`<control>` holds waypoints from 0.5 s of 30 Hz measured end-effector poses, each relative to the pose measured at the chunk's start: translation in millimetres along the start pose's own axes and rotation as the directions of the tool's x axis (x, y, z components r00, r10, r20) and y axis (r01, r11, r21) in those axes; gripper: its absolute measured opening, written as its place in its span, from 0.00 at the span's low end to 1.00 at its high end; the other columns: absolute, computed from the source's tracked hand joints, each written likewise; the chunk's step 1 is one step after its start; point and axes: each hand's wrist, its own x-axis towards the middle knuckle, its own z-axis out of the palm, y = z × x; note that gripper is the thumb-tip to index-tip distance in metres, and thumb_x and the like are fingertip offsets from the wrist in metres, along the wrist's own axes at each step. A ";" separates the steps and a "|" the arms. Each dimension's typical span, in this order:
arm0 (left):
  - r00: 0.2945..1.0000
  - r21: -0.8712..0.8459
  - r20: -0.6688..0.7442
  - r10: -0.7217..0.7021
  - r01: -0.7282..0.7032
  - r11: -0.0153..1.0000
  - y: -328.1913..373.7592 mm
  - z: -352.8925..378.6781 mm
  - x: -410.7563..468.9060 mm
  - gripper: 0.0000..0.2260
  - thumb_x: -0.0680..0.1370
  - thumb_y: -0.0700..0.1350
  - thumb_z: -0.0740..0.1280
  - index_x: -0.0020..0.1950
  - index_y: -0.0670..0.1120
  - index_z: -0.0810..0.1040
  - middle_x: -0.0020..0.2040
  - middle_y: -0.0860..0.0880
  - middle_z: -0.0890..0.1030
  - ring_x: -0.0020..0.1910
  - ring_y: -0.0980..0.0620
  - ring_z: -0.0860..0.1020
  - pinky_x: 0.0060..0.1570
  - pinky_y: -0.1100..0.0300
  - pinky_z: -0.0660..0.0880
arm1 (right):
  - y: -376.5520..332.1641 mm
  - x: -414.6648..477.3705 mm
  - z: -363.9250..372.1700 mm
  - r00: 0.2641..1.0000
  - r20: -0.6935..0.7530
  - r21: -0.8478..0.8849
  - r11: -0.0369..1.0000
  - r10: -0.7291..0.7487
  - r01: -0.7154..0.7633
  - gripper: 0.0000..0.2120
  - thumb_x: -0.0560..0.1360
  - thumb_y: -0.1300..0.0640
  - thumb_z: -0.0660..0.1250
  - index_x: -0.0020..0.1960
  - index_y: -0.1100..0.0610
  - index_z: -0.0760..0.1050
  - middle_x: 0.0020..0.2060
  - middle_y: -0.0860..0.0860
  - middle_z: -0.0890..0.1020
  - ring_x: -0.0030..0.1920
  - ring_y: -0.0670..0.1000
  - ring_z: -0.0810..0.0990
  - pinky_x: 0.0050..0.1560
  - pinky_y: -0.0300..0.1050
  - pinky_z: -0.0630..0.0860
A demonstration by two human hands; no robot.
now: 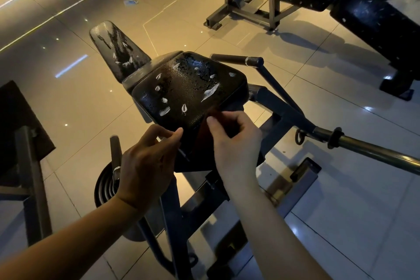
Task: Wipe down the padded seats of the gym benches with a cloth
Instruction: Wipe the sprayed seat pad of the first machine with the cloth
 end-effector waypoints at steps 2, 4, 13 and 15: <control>1.000 0.011 0.008 0.001 -0.002 1.000 -1.3 -1.5 0.5 0.15 0.79 0.40 0.67 0.65 0.42 0.80 0.56 0.46 0.78 0.38 0.54 0.74 0.34 0.58 0.77 | 3.3 19.0 -17.3 0.992 -0.082 0.081 0.993 0.095 -0.088 0.06 0.77 0.53 0.73 0.50 0.43 0.77 0.49 0.42 0.81 0.55 0.45 0.81 0.56 0.48 0.83; 1.000 0.024 0.010 0.003 -0.003 1.000 0.9 -2.8 1.8 0.14 0.81 0.42 0.65 0.65 0.42 0.80 0.55 0.46 0.78 0.39 0.56 0.73 0.36 0.61 0.76 | 2.4 53.7 -36.3 0.962 -0.223 0.141 0.982 0.158 -0.129 0.08 0.78 0.56 0.72 0.53 0.46 0.78 0.53 0.45 0.81 0.58 0.49 0.80 0.59 0.57 0.82; 0.997 0.068 0.033 -0.073 0.070 0.995 13.1 -1.5 1.9 0.14 0.80 0.40 0.65 0.64 0.39 0.81 0.55 0.42 0.80 0.37 0.48 0.80 0.35 0.57 0.79 | -4.5 49.8 -10.2 0.947 -0.321 -0.045 0.999 0.014 -0.030 0.08 0.76 0.58 0.75 0.52 0.50 0.80 0.42 0.36 0.79 0.47 0.38 0.79 0.57 0.37 0.78; 0.997 0.073 0.030 -0.065 0.063 0.995 14.6 -2.3 3.2 0.13 0.80 0.39 0.66 0.63 0.39 0.81 0.53 0.42 0.81 0.35 0.48 0.80 0.36 0.59 0.77 | -1.5 24.5 -2.8 0.966 -0.259 -0.058 0.998 -0.004 -0.012 0.07 0.75 0.58 0.75 0.52 0.49 0.80 0.43 0.36 0.80 0.48 0.36 0.79 0.54 0.29 0.75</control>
